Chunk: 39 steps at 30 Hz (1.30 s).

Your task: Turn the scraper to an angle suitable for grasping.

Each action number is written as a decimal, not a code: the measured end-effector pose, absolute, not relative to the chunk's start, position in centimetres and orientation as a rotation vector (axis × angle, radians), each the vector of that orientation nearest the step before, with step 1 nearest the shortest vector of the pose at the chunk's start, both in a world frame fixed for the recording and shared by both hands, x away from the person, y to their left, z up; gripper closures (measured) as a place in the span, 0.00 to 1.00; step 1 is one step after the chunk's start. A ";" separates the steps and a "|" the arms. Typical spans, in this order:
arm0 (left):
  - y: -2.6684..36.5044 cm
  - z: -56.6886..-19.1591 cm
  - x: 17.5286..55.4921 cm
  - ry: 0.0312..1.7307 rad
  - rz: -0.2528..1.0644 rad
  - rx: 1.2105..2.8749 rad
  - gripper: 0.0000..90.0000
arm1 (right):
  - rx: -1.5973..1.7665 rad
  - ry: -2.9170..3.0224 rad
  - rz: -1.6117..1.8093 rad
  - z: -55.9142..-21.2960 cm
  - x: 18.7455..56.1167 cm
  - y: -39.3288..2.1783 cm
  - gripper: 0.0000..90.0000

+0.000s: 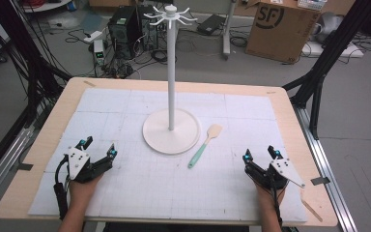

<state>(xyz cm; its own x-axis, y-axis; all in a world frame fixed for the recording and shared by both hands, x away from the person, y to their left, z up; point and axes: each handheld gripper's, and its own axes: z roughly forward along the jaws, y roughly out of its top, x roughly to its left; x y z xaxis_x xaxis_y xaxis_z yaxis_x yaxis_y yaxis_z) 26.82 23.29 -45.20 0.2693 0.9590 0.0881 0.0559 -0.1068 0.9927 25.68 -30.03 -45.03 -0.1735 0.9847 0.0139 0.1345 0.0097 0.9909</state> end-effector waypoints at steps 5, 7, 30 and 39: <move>23.3 -45.2 26.8 1.004 1.044 1.453 0.24 | 1.241 1.423 1.272 -45.0 25.7 -30.0 0.21; 23.3 -45.2 26.8 1.005 1.044 1.451 0.25 | 1.241 1.438 1.293 -45.0 25.8 -30.0 0.24; 23.3 -45.2 26.8 1.011 1.044 1.451 0.27 | 1.162 1.785 1.415 -44.6 27.4 -27.0 0.93; 23.2 -45.2 26.9 1.011 1.042 1.451 0.28 | 1.132 1.882 1.410 -43.8 28.9 -25.4 1.00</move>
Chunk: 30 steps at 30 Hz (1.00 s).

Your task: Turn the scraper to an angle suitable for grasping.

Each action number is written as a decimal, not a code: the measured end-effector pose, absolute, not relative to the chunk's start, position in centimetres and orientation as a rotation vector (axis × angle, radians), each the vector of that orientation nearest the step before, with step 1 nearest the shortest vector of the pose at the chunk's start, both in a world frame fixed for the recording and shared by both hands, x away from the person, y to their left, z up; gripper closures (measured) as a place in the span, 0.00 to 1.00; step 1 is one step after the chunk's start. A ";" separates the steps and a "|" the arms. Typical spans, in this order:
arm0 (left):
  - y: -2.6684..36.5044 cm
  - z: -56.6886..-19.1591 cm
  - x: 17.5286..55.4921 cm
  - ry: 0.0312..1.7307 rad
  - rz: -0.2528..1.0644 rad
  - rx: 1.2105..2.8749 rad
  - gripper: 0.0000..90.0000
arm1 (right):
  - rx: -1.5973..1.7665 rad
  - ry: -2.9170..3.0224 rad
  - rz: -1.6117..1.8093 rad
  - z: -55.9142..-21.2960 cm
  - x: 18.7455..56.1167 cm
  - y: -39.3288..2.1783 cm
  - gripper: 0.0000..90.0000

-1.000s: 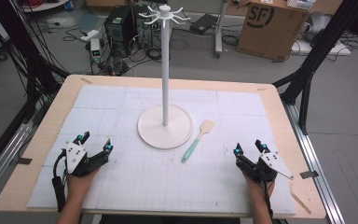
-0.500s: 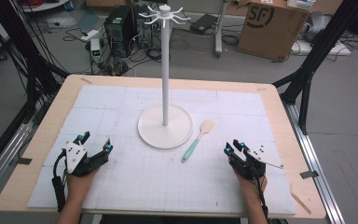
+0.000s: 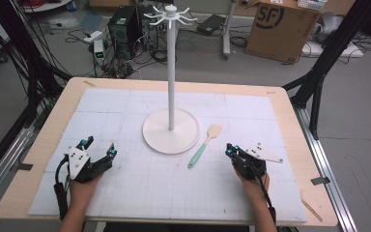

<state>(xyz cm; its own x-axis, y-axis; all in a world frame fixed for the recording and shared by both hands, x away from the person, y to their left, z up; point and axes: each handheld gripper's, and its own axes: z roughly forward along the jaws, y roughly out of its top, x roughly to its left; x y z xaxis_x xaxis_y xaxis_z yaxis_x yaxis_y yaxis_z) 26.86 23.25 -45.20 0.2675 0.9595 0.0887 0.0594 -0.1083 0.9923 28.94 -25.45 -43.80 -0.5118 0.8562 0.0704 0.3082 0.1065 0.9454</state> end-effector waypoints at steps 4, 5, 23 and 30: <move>23.3 -45.2 26.9 1.010 1.044 1.454 0.28 | 1.124 1.929 1.376 -43.5 30.4 -24.5 1.00; 23.3 -45.2 26.9 1.008 1.043 1.456 0.28 | 1.126 1.939 1.367 -43.5 30.8 -24.3 1.00; 23.2 -45.2 26.9 1.006 1.043 1.460 0.29 | 1.192 2.121 1.243 -43.7 36.3 -19.8 1.00; 23.2 -45.2 26.9 1.006 1.043 1.459 0.29 | 1.244 2.159 1.149 -44.1 37.7 -18.9 1.00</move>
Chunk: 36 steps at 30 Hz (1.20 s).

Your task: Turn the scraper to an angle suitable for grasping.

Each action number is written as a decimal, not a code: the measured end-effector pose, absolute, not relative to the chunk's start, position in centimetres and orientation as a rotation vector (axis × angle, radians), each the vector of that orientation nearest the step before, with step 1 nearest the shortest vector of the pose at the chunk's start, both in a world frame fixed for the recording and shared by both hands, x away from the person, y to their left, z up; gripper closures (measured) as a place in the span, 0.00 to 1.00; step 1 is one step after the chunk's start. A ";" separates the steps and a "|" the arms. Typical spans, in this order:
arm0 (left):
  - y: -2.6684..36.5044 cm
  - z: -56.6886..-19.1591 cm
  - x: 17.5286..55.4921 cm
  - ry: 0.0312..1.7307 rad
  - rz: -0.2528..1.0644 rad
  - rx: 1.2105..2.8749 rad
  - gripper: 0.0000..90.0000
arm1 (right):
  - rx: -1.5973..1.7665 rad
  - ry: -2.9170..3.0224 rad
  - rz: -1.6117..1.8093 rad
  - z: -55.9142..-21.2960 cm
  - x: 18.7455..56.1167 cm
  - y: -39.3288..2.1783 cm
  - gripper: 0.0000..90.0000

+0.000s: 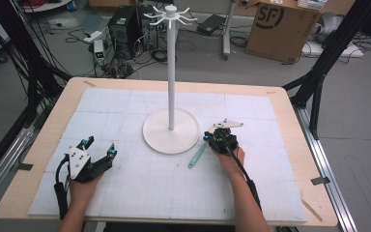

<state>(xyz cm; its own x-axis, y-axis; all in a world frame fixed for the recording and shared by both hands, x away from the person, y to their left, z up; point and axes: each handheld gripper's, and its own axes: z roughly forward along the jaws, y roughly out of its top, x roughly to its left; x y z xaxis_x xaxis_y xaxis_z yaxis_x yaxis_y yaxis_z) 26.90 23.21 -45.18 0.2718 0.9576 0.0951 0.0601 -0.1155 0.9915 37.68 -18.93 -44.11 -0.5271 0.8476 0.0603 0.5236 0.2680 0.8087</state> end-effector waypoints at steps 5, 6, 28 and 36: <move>23.2 -45.2 26.9 1.005 1.043 1.461 0.29 | 1.257 2.164 1.113 -44.2 38.0 -18.6 1.00; 23.2 -45.2 26.9 1.005 1.043 1.462 0.29 | 1.267 2.162 1.110 -44.3 38.1 -18.6 1.00; 23.2 -45.2 26.9 1.004 1.045 1.463 0.28 | 1.253 2.188 1.044 -44.7 38.2 -18.4 1.00; 23.2 -45.2 26.9 1.006 1.044 1.463 0.29 | 1.254 2.192 1.017 -44.8 38.5 -18.0 1.00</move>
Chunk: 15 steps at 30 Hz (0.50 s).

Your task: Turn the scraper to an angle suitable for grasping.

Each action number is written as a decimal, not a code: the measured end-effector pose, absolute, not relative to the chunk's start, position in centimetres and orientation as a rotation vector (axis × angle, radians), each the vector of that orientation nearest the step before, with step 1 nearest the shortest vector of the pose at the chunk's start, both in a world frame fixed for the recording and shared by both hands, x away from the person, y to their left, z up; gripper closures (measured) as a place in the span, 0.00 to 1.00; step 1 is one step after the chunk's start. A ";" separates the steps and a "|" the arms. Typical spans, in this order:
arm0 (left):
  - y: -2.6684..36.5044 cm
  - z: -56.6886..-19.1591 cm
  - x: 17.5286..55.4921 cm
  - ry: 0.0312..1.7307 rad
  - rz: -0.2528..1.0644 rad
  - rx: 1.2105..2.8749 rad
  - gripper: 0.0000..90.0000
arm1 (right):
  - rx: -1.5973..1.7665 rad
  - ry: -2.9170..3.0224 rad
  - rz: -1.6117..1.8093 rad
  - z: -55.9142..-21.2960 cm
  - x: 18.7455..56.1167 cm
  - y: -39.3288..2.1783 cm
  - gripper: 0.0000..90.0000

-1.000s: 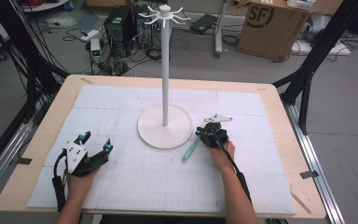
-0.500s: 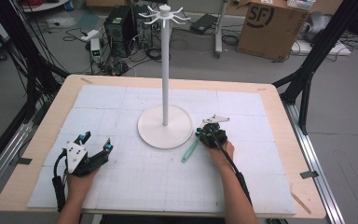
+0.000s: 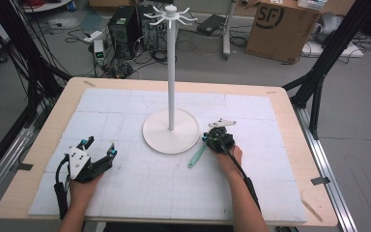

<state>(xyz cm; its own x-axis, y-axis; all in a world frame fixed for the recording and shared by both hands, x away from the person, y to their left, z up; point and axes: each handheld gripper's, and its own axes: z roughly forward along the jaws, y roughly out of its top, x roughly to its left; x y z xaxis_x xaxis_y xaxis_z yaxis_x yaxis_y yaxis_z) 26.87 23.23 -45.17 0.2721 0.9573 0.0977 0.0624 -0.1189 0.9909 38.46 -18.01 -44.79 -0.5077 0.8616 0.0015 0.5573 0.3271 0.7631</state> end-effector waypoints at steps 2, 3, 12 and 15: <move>23.2 -45.2 26.9 1.005 1.043 1.460 0.29 | 1.256 2.193 1.013 -44.8 38.4 -18.1 1.00; 23.2 -45.2 26.9 1.005 1.044 1.462 0.29 | 1.256 2.193 1.009 -44.7 38.4 -18.1 1.00; 23.2 -45.2 26.9 1.001 1.042 1.463 0.28 | 1.263 2.218 1.002 -44.6 38.2 -18.2 1.00; 23.2 -45.2 26.9 0.999 1.043 1.462 0.28 | 1.268 2.220 1.003 -44.5 38.2 -18.3 1.00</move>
